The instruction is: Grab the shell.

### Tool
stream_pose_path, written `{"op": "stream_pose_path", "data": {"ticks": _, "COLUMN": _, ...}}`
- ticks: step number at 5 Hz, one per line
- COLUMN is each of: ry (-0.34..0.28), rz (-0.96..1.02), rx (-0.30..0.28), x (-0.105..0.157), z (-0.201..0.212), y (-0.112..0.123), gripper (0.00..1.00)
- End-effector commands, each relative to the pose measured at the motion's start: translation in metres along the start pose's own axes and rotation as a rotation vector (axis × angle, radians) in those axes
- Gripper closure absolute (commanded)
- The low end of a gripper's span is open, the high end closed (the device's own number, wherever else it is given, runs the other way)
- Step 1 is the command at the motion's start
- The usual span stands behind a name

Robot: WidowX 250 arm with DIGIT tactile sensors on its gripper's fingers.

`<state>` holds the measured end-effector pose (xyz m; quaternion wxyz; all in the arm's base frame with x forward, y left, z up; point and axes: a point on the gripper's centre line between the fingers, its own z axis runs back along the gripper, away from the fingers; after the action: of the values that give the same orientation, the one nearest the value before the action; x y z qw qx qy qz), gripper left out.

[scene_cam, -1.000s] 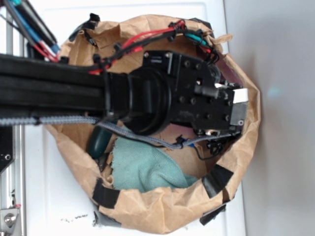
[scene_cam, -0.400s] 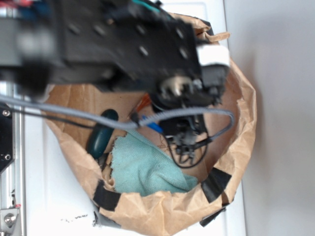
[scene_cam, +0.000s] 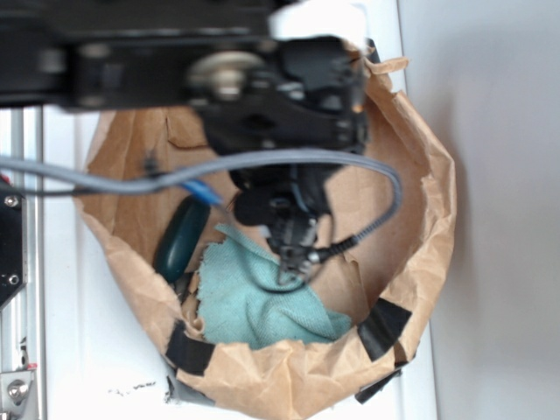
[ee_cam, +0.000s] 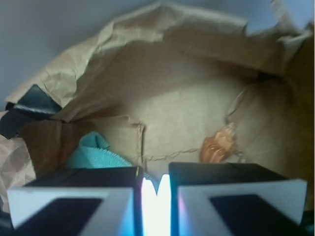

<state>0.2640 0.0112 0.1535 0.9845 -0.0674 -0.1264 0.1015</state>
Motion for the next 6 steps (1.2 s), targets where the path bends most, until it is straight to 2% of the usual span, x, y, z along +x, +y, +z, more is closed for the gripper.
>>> {"op": "stream_pose_path", "data": {"ticks": 1, "ry": -0.056, "rz": -0.007, "rx": 0.002, "x": 0.002, "z": 0.009, "y": 0.011, "gripper": 1.00}}
{"op": "stream_pose_path", "data": {"ticks": 2, "ry": -0.060, "rz": -0.011, "rx": 0.021, "x": 0.005, "z": 0.002, "y": 0.010, "gripper": 1.00}}
{"op": "stream_pose_path", "data": {"ticks": 3, "ry": -0.068, "rz": -0.005, "rx": 0.098, "x": 0.006, "z": -0.024, "y": 0.016, "gripper": 0.00}}
{"op": "stream_pose_path", "data": {"ticks": 4, "ry": -0.087, "rz": -0.007, "rx": 0.186, "x": 0.005, "z": -0.046, "y": 0.027, "gripper": 0.00}}
{"op": "stream_pose_path", "data": {"ticks": 5, "ry": -0.165, "rz": -0.036, "rx": 0.217, "x": -0.001, "z": -0.055, "y": 0.034, "gripper": 0.00}}
{"op": "stream_pose_path", "data": {"ticks": 6, "ry": -0.151, "rz": -0.028, "rx": 0.253, "x": 0.008, "z": -0.068, "y": 0.042, "gripper": 0.00}}
